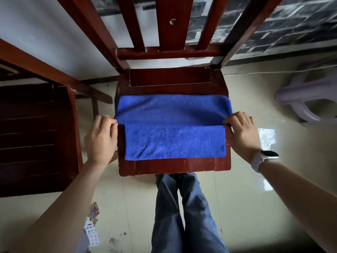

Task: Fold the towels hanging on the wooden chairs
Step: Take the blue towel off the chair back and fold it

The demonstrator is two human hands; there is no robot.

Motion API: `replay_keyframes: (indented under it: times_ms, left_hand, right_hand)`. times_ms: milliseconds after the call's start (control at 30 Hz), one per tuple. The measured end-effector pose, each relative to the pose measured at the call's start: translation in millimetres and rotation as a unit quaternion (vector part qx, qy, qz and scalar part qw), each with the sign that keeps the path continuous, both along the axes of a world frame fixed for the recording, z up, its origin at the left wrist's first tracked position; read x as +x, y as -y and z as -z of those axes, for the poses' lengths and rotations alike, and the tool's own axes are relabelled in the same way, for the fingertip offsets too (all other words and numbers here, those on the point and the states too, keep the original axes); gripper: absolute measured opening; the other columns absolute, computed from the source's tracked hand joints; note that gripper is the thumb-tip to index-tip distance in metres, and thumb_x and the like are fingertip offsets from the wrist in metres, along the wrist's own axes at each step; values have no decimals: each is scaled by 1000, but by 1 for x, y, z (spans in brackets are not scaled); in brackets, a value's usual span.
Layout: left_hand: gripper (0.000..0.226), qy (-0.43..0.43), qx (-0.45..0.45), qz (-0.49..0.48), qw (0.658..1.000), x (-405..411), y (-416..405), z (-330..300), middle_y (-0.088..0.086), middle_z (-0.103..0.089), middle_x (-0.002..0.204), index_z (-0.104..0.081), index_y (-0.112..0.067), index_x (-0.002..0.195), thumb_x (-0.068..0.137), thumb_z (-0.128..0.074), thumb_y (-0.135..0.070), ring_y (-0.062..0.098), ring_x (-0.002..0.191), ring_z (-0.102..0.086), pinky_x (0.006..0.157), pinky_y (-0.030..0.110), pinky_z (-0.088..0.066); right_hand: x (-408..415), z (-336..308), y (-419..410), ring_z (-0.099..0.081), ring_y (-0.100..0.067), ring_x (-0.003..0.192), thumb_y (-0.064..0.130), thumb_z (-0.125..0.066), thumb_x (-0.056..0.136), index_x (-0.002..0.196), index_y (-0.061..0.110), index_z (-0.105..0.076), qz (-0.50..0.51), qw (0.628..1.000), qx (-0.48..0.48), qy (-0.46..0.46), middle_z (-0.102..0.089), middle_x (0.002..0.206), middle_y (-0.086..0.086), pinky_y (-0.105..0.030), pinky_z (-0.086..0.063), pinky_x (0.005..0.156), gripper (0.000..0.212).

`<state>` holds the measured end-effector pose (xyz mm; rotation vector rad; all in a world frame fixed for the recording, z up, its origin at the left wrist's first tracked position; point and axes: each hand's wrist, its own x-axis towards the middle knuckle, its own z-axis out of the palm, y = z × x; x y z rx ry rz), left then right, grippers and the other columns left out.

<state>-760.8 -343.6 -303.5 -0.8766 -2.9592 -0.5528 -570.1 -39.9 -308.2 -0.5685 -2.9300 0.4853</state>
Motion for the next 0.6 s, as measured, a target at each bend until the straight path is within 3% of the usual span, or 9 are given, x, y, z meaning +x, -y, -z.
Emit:
replay_keyframes:
  times_ms: [133, 233, 467, 600]
  left_hand:
    - [5, 41, -58, 80, 994, 28, 34, 24, 17, -64, 83, -61, 2, 77, 79, -66, 2, 33, 59, -63, 43, 37, -50]
    - [6, 78, -81, 83, 990, 45, 44, 39, 16, -62, 81, -61, 1, 76, 78, -67, 1, 33, 56, -62, 40, 38, -50]
    - [21, 66, -78, 98, 990, 59, 62, 54, 12, -62, 82, -60, -4, 77, 90, -48, -16, 28, 57, -61, 42, 35, -50]
    - [8, 64, -97, 125, 985, 66, 62, 61, 11, -62, 80, -61, -4, 75, 82, -65, -5, 26, 51, -59, 42, 28, -46]
  right_hand:
    - [33, 17, 15, -60, -35, 60, -14, -73, 62, 71, -2, -63, -75, 995, 3, 61, -60, 69, -18, -42, -47, 58, 18]
    - [45, 27, 25, -61, -33, 57, -16, -76, 55, 68, -1, -65, -80, 992, -7, 95, -62, 67, -16, -41, -49, 55, 23]
    - [58, 34, 31, -61, -34, 58, -12, -76, 57, 68, -1, -65, -76, 991, -2, 113, -62, 68, -18, -43, -48, 58, 19]
    - [65, 42, 35, -61, -33, 59, -12, -76, 55, 68, 1, -65, -69, 988, 16, 134, -62, 68, -16, -41, -48, 59, 22]
